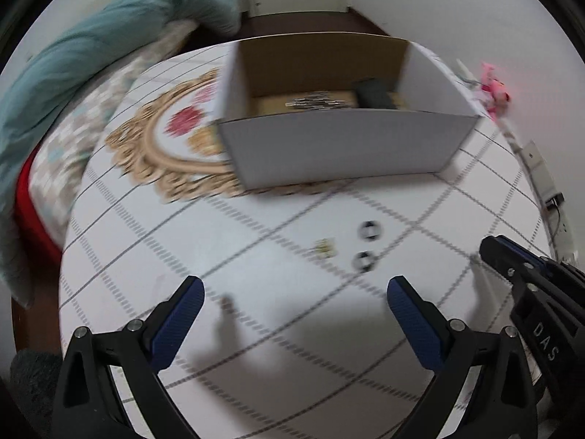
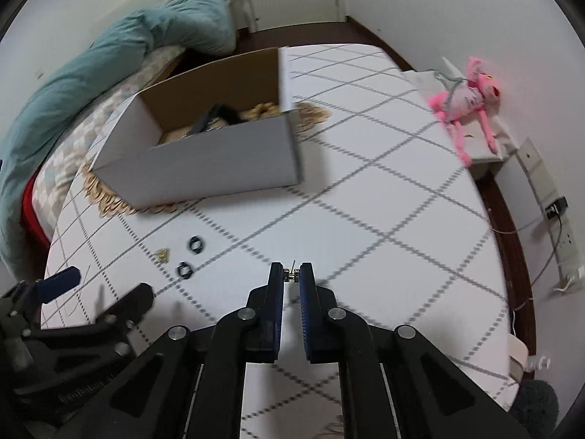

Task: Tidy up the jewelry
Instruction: 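Grasp a small black ring with the left tool while the right tool grasps a gold earring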

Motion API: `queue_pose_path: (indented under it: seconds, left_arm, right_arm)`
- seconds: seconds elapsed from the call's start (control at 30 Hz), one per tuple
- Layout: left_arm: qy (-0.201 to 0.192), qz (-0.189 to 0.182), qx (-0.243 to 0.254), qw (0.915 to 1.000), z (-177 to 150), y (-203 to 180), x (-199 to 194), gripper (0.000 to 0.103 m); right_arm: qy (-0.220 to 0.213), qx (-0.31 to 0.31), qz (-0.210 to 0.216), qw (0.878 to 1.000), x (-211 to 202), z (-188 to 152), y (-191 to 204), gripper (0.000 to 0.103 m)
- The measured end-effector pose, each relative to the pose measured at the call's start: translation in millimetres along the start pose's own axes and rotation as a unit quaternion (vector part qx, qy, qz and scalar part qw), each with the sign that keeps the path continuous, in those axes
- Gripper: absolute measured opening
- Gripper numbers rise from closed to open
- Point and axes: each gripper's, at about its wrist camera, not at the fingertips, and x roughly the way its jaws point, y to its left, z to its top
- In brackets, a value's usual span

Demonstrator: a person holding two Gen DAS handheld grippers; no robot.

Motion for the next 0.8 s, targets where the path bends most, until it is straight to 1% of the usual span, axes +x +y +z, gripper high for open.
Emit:
queue_pose_path:
  seconds: [0.03, 0.17, 0.2, 0.23, 0.27, 0.3, 0.33, 0.4, 0.43, 0.7, 0.8]
  left_arm:
    - [-0.001, 0.001, 0.007, 1.0000, 1, -6, 2, 0.091]
    - [-0.001, 0.011, 0.031, 0.9995, 2, -26, 9, 0.072]
    - [-0.001, 0.013, 0.035, 0.9993, 2, -28, 10, 0.062]
    - [-0.010, 0.010, 0.035, 0.9993, 2, -30, 9, 0.055]
    - [-0.013, 0.009, 0.037, 0.9992, 4, -29, 11, 0.053]
    - [-0.014, 0.008, 0.039, 0.9991, 4, -30, 9, 0.042]
    - [-0.015, 0.004, 0.039, 0.9991, 6, -30, 9, 0.029]
    - [-0.014, -0.004, 0.040, 0.9991, 8, -31, 11, 0.019]
    - [-0.014, -0.006, 0.041, 0.9991, 10, -30, 12, 0.010]
    - [-0.019, -0.013, 0.041, 0.9989, 9, -29, 12, 0.010]
    - [-0.022, -0.022, 0.039, 0.9987, 10, -29, 4, 0.010]
  right_arm:
    - [0.002, 0.004, -0.003, 1.000, 0, 1, -5, 0.009]
    - [0.005, 0.019, -0.010, 1.000, -1, -1, -23, 0.009]
    - [0.003, 0.022, -0.011, 1.000, -3, -2, -26, 0.009]
    - [0.002, 0.023, -0.012, 1.000, -4, -2, -28, 0.009]
    - [0.001, 0.024, -0.013, 1.000, -4, -1, -29, 0.009]
    - [0.000, 0.024, -0.013, 1.000, -6, -1, -30, 0.009]
    - [-0.001, 0.024, -0.014, 1.000, -6, -1, -31, 0.009]
    - [-0.003, 0.025, -0.015, 1.000, -7, 0, -32, 0.009]
    - [-0.003, 0.025, -0.015, 1.000, -7, 0, -33, 0.009]
    - [-0.006, 0.024, -0.015, 1.000, -9, 1, -31, 0.009]
    - [-0.011, 0.025, -0.009, 1.000, -14, 2, -30, 0.009]
